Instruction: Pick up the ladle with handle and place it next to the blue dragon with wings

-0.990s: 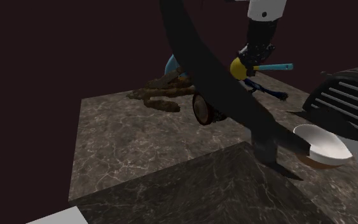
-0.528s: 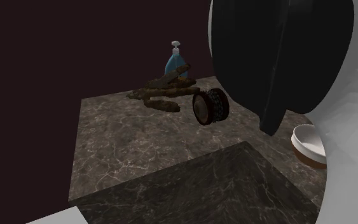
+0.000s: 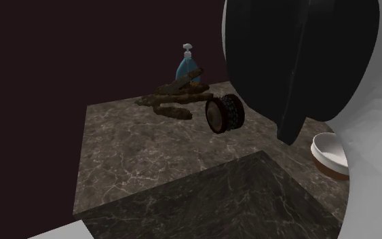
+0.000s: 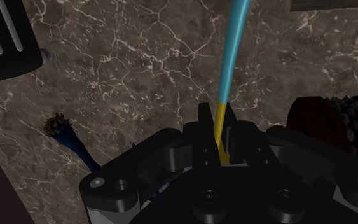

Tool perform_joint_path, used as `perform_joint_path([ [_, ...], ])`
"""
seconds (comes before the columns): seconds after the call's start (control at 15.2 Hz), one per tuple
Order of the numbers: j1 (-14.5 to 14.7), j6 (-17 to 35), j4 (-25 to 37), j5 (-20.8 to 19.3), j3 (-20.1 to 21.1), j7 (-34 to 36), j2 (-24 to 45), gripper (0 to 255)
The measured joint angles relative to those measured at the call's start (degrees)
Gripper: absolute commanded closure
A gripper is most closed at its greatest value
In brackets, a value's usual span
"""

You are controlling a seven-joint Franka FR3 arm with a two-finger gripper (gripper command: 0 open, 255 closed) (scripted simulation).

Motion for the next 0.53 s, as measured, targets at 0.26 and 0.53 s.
perform_joint_path([
  [0.26,0.2,3.1,-3.2,0.0,0.1,0.0,-0.1,255],
  [0.53,0.4,6.0,-5.8,0.2,0.2,0.0,0.3,255],
])
